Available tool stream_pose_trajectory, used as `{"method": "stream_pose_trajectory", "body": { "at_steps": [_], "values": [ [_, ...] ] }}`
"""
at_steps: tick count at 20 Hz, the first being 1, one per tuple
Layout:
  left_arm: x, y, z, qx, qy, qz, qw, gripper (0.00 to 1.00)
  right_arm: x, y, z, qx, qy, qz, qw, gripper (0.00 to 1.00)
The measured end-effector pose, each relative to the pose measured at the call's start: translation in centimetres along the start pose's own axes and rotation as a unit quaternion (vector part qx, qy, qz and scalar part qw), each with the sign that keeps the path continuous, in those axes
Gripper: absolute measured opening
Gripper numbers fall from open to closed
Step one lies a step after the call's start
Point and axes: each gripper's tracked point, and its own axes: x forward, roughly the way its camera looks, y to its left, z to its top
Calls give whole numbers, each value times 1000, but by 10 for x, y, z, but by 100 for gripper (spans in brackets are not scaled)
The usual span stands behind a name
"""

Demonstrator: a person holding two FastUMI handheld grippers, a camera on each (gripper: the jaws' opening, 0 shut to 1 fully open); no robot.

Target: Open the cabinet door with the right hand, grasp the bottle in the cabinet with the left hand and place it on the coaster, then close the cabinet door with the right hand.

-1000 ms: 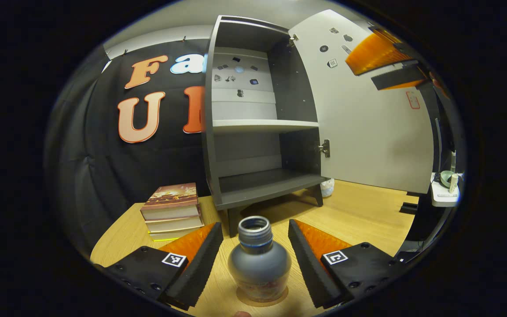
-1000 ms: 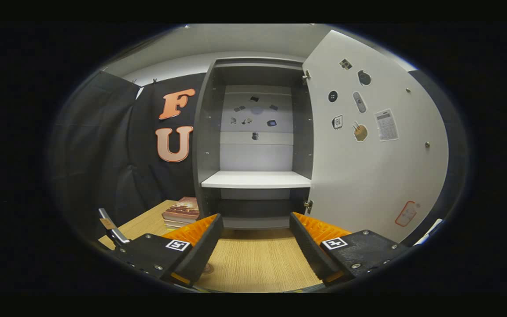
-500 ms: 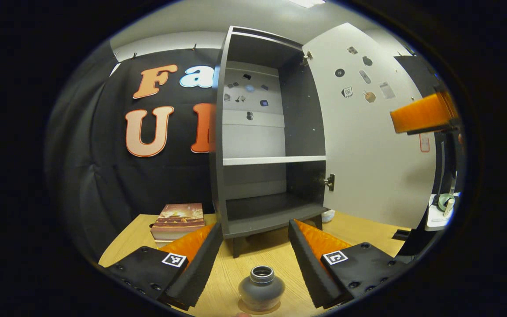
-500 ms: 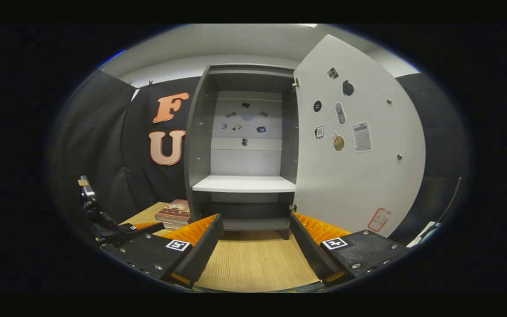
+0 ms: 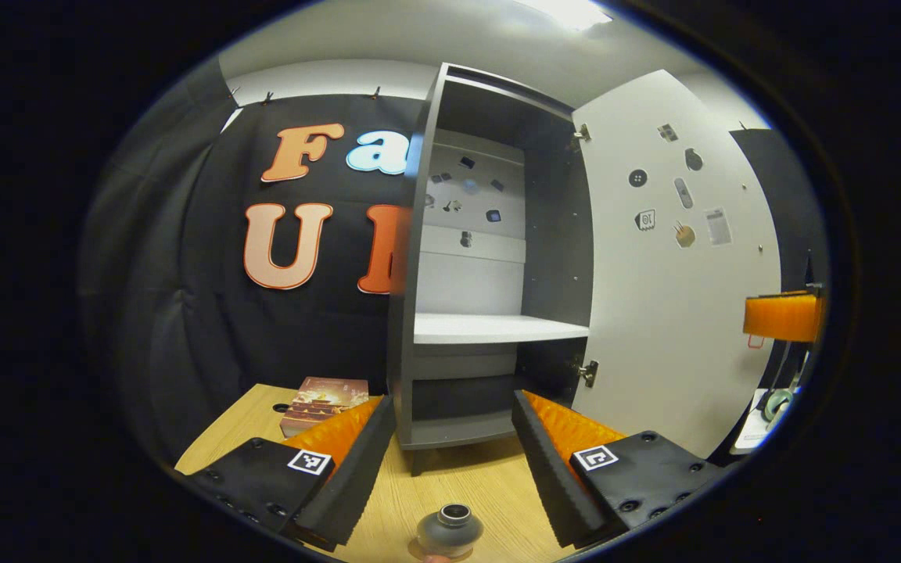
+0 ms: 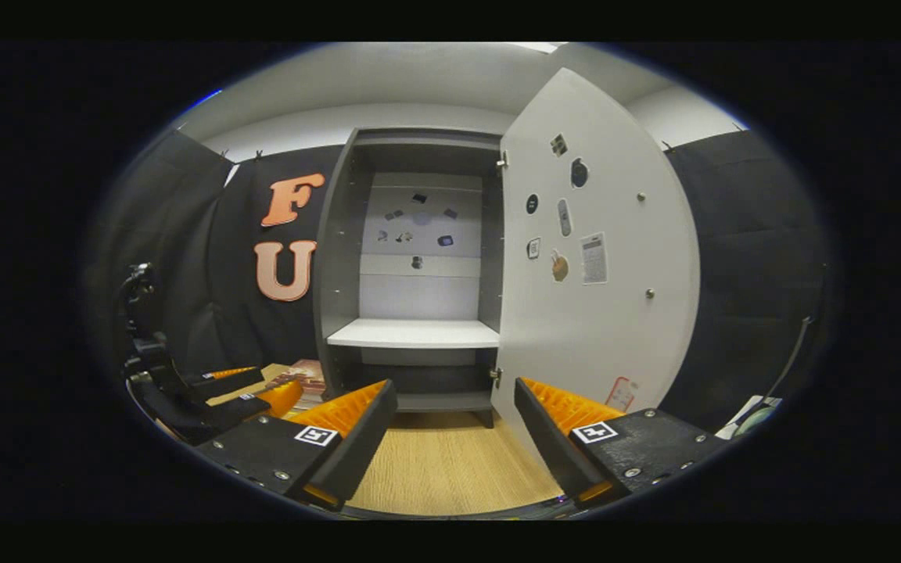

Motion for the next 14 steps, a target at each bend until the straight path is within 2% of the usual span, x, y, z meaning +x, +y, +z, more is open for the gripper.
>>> {"method": "stream_pose_trajectory", "body": {
  "at_steps": [4,6,11,14],
  "values": [
    [-1,11,26,20,-10,24,999,98,-18,-40,11,-7,0,-36,999,93],
    [-2,10,39,24,-16,26,999,95,-29,-63,14,-14,1,-57,998,93],
    [1,-1,58,22,-20,21,999,96,-45,-140,20,-53,7,-144,988,93],
    [1,-5,63,31,-24,20,999,96,-51,-175,21,-56,12,-178,982,93]
  ]
}}
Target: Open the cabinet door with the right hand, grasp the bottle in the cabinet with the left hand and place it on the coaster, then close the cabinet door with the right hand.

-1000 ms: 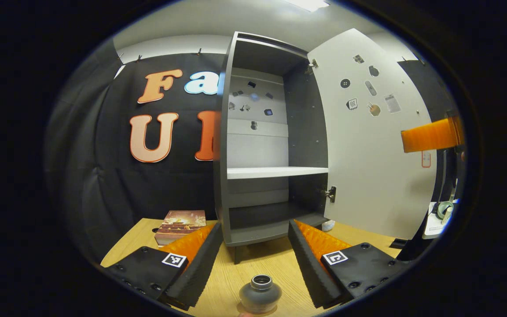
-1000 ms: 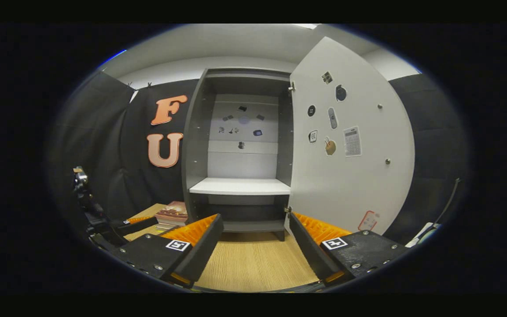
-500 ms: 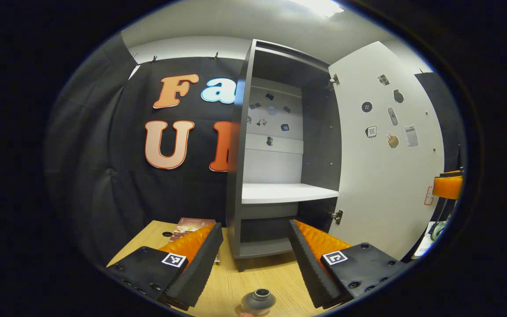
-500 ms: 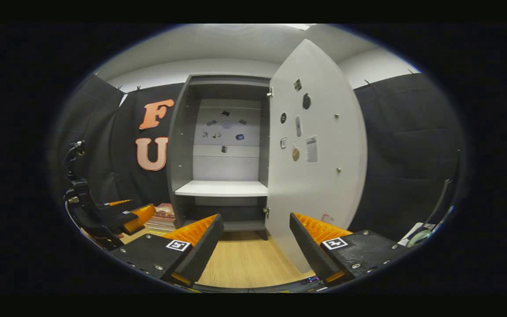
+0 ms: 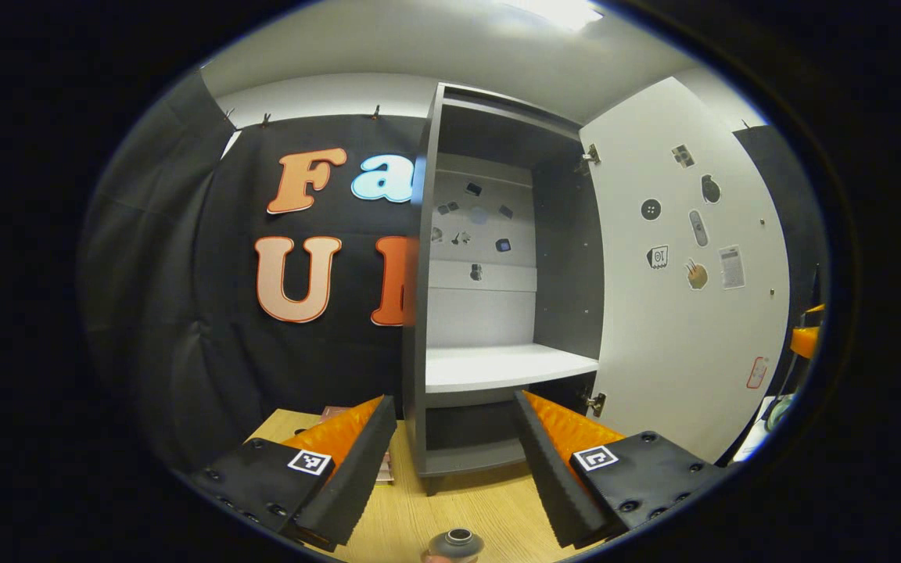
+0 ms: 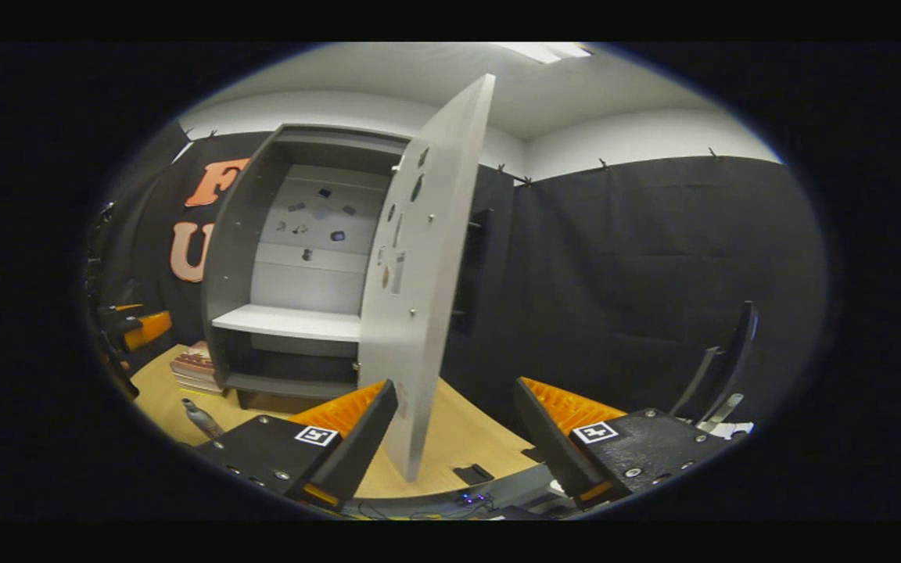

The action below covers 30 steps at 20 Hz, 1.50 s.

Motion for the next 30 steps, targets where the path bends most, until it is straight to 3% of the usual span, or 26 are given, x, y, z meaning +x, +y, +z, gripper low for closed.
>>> {"method": "stream_pose_trajectory", "body": {
  "at_steps": [2,5,15,16,17,23,27,30],
  "values": [
    [-1,-3,2,3,1,-3,1000,98,11,-17,-1,1,4,-18,1000,94],
    [-2,-6,3,4,4,-6,1000,96,28,-19,-2,6,7,-13,1000,93],
    [-8,9,8,9,3,18,1000,96,44,-2,-7,56,18,71,996,90],
    [-10,10,8,8,3,20,1000,96,42,-2,-7,67,22,75,995,95],
    [-12,12,7,8,4,22,1000,96,38,-3,-8,77,25,78,994,90],
    [-21,44,12,0,13,50,999,96,34,14,-9,98,54,119,987,89],
    [-2,71,10,4,13,51,999,96,28,32,-5,82,66,149,983,89],
    [13,83,11,8,4,40,999,96,22,62,-5,104,74,181,975,88]
  ]
}}
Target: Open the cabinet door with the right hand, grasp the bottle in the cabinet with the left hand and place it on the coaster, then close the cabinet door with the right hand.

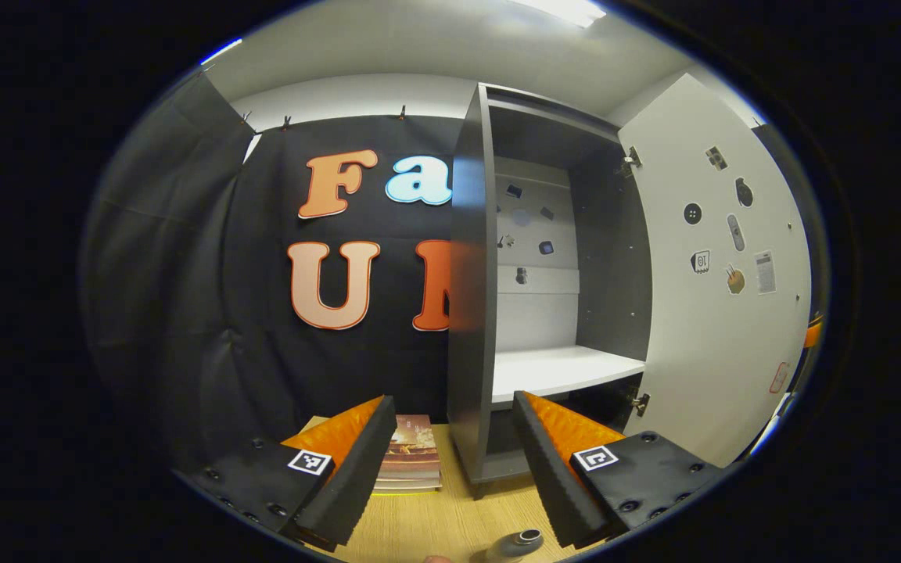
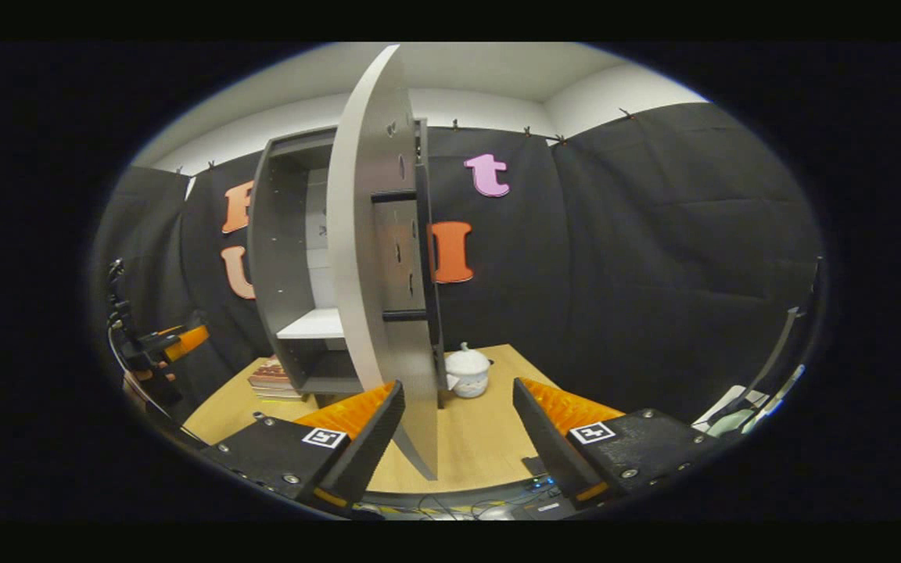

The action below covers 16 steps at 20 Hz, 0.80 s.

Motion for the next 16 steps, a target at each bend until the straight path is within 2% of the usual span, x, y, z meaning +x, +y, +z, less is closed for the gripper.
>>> {"method": "stream_pose_trajectory", "body": {
  "at_steps": [4,5,6,8,9,10,13,14,15,16],
  "values": [
    [12,9,-4,0,4,-21,1000,99,19,60,-3,40,8,44,998,89],
    [14,13,-4,-2,4,-23,1000,97,26,74,-5,48,10,52,997,96],
    [16,17,-6,-5,6,-27,1000,96,32,87,-5,57,11,59,997,89],
    [19,27,-7,-13,8,-31,999,98,45,113,-1,67,7,72,995,89],
    [20,34,-8,-14,8,-31,999,98,51,127,5,68,0,78,995,98],
    [22,39,-9,-13,10,-31,999,96,58,140,8,69,-5,84,994,90],
    [26,58,-7,-5,9,-27,1000,95,80,182,17,74,-19,110,991,91],
    [28,64,-7,-3,9,-26,1000,96,90,194,22,74,-24,117,990,93],
    [28,69,-6,-2,10,-25,1000,96,100,204,20,69,-25,121,990,100],
    [30,73,-6,-1,10,-24,1000,96,110,218,17,63,-25,132,989,93]
  ]
}}
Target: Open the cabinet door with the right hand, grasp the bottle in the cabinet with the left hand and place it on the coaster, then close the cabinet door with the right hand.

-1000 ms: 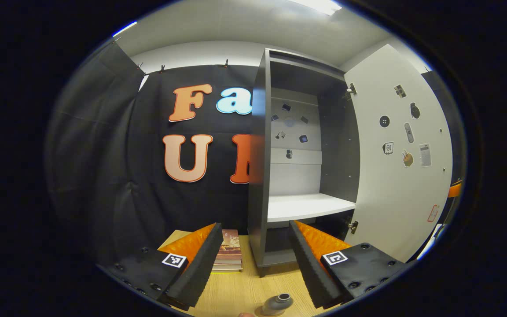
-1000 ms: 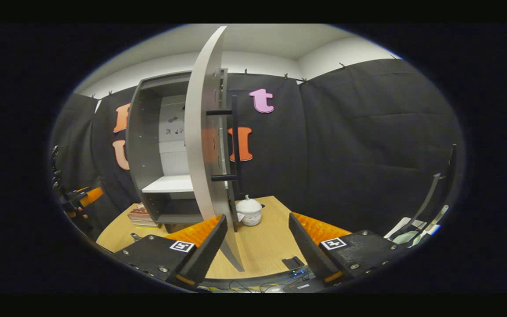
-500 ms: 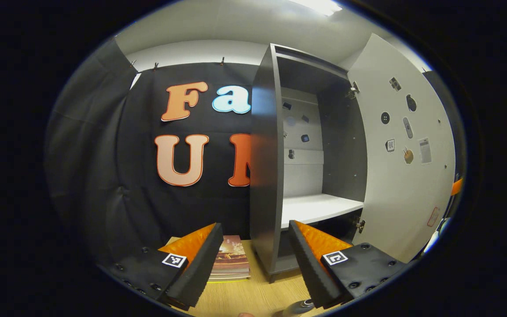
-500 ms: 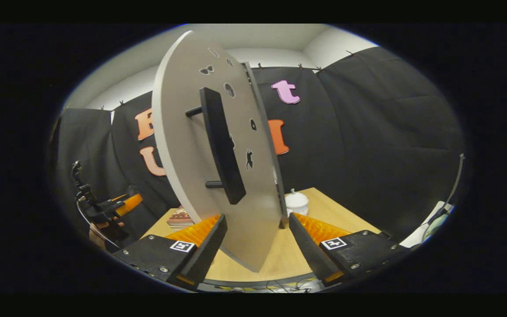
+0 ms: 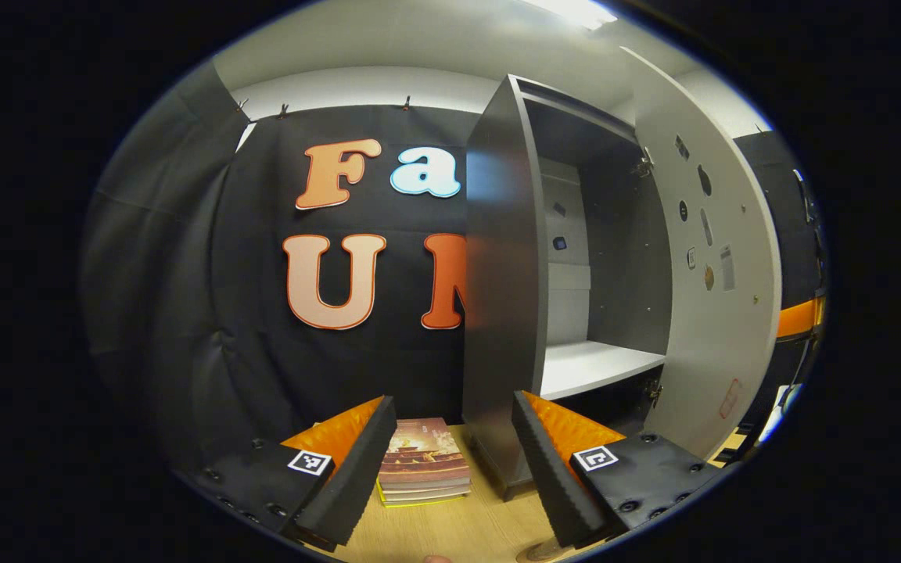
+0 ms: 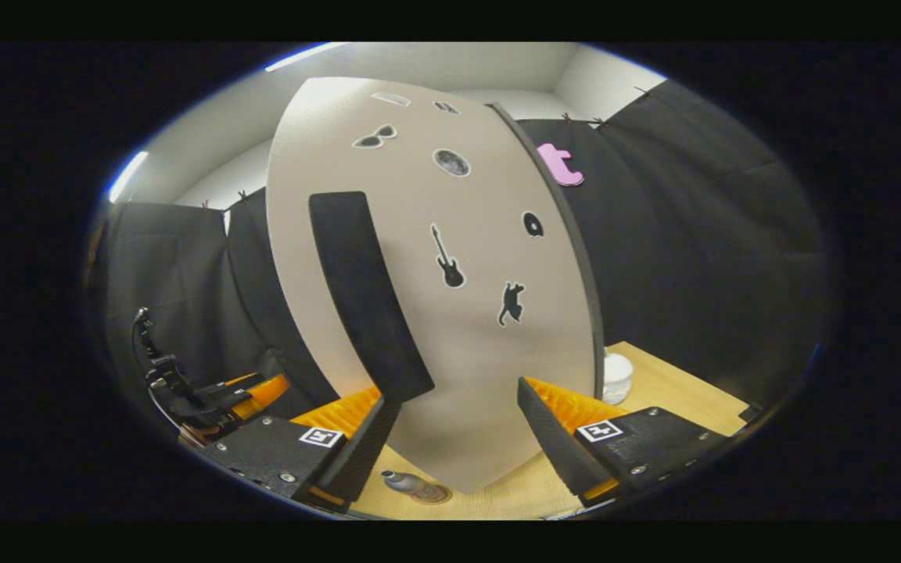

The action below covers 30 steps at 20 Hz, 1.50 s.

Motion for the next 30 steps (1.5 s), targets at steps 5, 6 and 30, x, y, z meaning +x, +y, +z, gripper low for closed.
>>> {"method": "stream_pose_trajectory", "body": {
  "at_steps": [5,6,30],
  "values": [
    [3,14,6,10,-3,4,1000,98,58,10,-20,-24,12,-8,1000,94],
    [6,14,6,11,-2,3,1000,96,66,9,-20,-15,14,-3,1000,94],
    [23,-22,-7,-10,27,-4,1000,96,124,-5,-26,-39,-5,-26,999,94]
  ]
}}
